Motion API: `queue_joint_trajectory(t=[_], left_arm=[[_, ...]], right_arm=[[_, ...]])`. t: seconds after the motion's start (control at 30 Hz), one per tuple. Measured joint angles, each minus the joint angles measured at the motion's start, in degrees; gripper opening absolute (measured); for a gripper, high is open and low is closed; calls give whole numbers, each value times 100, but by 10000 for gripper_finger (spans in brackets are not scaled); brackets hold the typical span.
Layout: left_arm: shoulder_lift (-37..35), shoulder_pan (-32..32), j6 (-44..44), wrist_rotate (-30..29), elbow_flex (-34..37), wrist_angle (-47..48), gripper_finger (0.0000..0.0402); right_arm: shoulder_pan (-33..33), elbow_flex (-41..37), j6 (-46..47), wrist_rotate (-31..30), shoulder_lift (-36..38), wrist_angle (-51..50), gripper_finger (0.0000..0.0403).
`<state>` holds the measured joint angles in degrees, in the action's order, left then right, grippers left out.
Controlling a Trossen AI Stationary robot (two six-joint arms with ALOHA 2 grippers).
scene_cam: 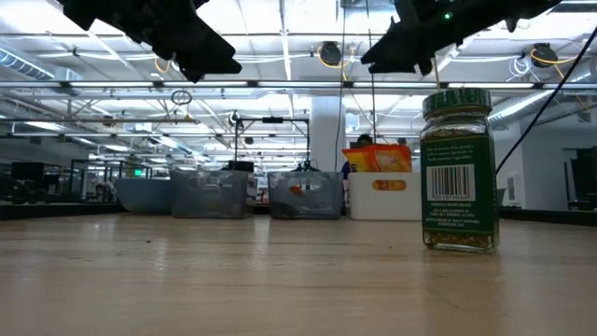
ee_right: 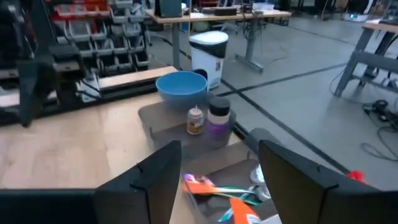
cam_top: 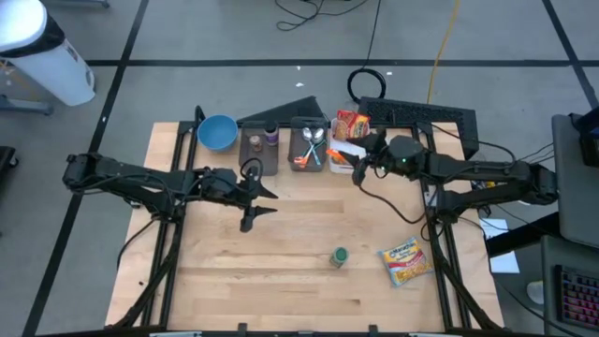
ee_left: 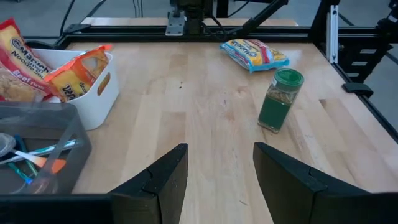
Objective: Pick & Place Food Item
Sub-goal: Put the green spice bottle into the left black bin
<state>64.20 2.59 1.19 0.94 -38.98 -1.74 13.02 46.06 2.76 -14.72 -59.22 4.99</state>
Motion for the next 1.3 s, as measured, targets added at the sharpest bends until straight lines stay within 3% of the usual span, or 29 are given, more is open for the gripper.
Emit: queue_joint_trajectory(t=[0.1, 0.27, 0.37, 0.47, 0.77, 0.93, 1.13, 1.3], left_arm=[[55, 0, 2, -129, 0, -66, 191], [144, 0, 432, -218, -2, -323, 191], [152, 9, 555, -151, 0, -262, 191], [149, 64, 555, -30, 0, -242, 191], [233, 455, 647, 2, 0, -307, 191], [478, 749, 707, 3, 4, -722, 191], [1051, 1134, 739, 5, 0, -1669, 191], [1498, 1319, 819, 1, -10, -2348, 191]], right_arm=[[0, 0, 233, 112, -43, 92, 208], [-105, 0, 409, 1773, -77, 102, 203], [-523, 0, 400, 2065, -74, 61, 204], [-1099, 0, 279, 1768, -75, 37, 202], [-2807, -132, 470, 5, -226, -15, 201], [-3368, -853, 561, -434, -381, 1429, 200], [-3769, -1796, 453, -476, -383, 3604, 202], [-4096, -1978, -41, -480, -378, 4193, 201]])
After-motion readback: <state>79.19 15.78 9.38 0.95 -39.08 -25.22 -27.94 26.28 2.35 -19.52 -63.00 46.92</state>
